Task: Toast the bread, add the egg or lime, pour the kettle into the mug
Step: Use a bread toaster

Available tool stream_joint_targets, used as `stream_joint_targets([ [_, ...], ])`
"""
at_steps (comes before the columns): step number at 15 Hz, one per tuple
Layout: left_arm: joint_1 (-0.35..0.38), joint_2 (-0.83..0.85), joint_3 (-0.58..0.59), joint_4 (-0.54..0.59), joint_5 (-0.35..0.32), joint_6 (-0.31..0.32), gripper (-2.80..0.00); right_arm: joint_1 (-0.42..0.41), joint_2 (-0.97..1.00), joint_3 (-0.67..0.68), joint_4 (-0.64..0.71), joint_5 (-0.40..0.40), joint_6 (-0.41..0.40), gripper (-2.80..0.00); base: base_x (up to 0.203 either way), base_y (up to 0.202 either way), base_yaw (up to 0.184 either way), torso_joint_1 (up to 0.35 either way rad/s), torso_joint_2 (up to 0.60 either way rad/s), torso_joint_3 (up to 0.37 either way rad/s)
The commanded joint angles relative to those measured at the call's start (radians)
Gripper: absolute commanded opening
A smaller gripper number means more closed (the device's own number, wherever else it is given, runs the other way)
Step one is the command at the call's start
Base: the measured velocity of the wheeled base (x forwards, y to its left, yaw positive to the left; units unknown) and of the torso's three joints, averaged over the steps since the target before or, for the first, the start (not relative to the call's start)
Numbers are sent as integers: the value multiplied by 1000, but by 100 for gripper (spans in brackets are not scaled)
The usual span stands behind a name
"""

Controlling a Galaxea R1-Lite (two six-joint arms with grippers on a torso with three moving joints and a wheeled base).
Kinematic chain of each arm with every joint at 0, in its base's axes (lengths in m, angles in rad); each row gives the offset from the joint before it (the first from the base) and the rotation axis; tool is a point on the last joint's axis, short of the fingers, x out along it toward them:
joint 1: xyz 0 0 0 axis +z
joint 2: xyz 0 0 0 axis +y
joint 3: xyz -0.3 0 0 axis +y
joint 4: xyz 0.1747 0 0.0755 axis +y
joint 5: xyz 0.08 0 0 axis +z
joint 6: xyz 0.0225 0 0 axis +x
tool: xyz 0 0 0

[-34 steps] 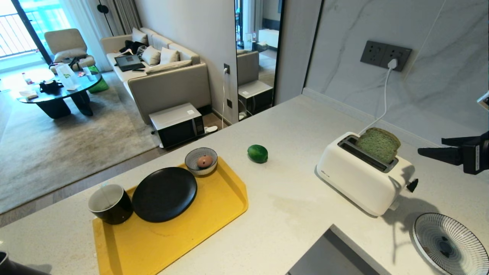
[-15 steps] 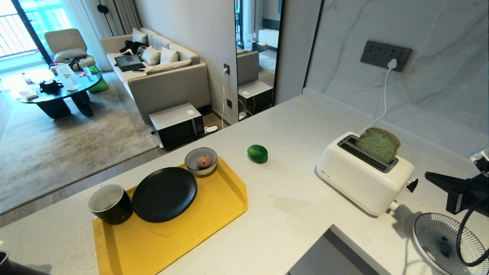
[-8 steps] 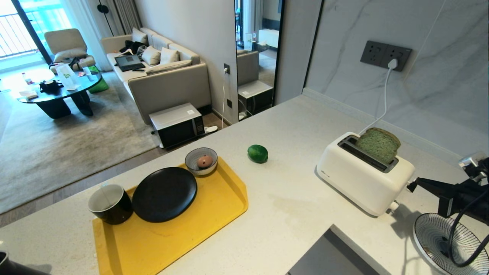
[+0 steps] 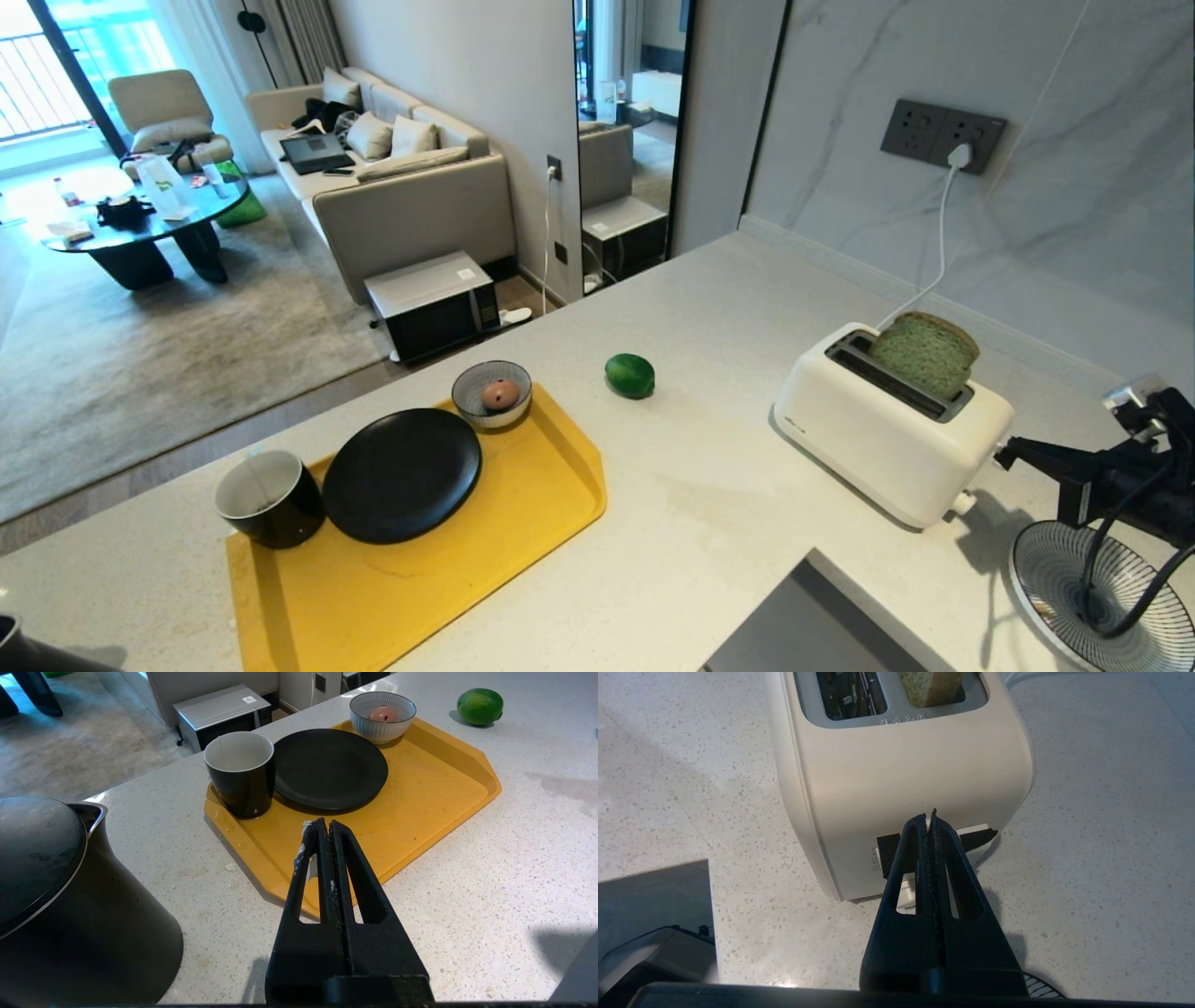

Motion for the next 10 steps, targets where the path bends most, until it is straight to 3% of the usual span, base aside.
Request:
stream_joint_targets([
  [1, 0, 0, 1, 0, 1, 0, -280, 0, 28, -7, -6, 5, -3, -280, 0, 0, 0, 0, 0, 0],
  [10, 0, 0, 0, 0, 1, 0, -280, 0, 109, -35, -4, 34, -20, -280, 0, 0, 0, 0, 0, 0],
])
